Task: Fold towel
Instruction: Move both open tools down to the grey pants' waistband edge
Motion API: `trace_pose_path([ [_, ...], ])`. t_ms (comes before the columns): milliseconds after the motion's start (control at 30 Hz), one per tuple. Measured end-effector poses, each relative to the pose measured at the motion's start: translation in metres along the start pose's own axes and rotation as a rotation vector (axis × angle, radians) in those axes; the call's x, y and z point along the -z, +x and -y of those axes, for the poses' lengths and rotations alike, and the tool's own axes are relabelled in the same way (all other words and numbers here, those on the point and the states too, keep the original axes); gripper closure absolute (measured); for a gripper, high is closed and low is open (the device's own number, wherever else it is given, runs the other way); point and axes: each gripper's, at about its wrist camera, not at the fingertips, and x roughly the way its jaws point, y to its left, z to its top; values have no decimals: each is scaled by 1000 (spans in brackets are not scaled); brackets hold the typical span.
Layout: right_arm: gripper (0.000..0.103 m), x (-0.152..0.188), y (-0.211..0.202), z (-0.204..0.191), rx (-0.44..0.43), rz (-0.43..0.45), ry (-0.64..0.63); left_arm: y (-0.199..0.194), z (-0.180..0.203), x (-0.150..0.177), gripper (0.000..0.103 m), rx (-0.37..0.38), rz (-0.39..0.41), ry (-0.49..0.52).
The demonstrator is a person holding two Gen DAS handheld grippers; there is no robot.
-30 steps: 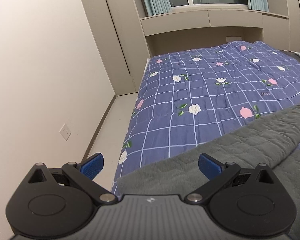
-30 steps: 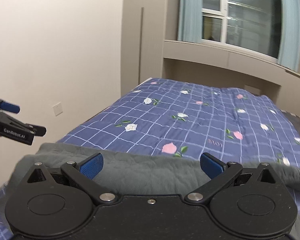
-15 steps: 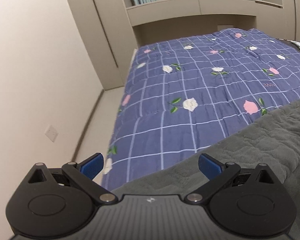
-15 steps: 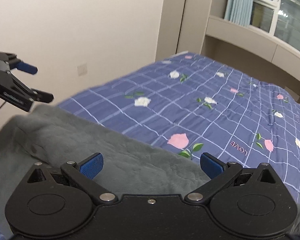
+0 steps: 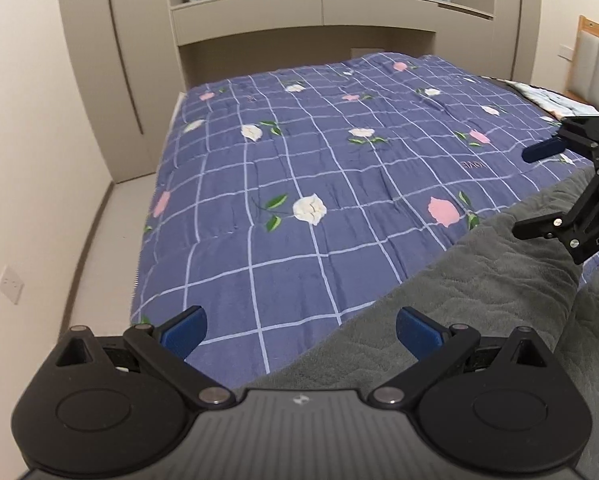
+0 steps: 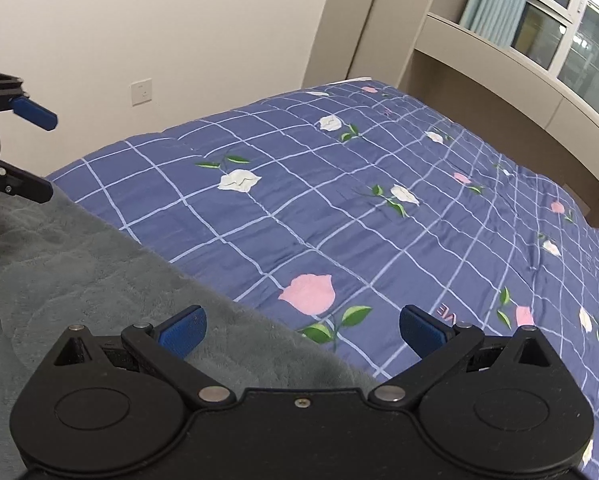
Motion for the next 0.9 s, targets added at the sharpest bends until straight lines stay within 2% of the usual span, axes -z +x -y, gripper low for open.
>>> trace_pose_path([
  [100, 0, -2, 6, -2, -4, 1, -20, 7, -6, -1, 0, 37, -18, 2],
  [333, 0, -3, 16, -5, -7, 0, -55, 21, -15, 0, 0, 36, -51, 1],
  [467, 0, -3, 20, -7, -14, -7, -70, 26, -19, 0, 0, 79, -75, 9],
  [533, 0, -1, 24, -6, -35, -15, -77, 30, -23, 1, 0, 103, -90, 9],
  [633, 1, 6, 35, 3, -118, -56, -96, 37, -30, 1, 0, 141, -133, -8],
  [733, 4, 14, 47, 21, -198, -106, -37, 46, -38, 3, 0, 207, -187, -39],
  [900, 9, 20, 70, 45, -237, -199, 29, 64, -49, 5, 1, 247, -268, -89],
])
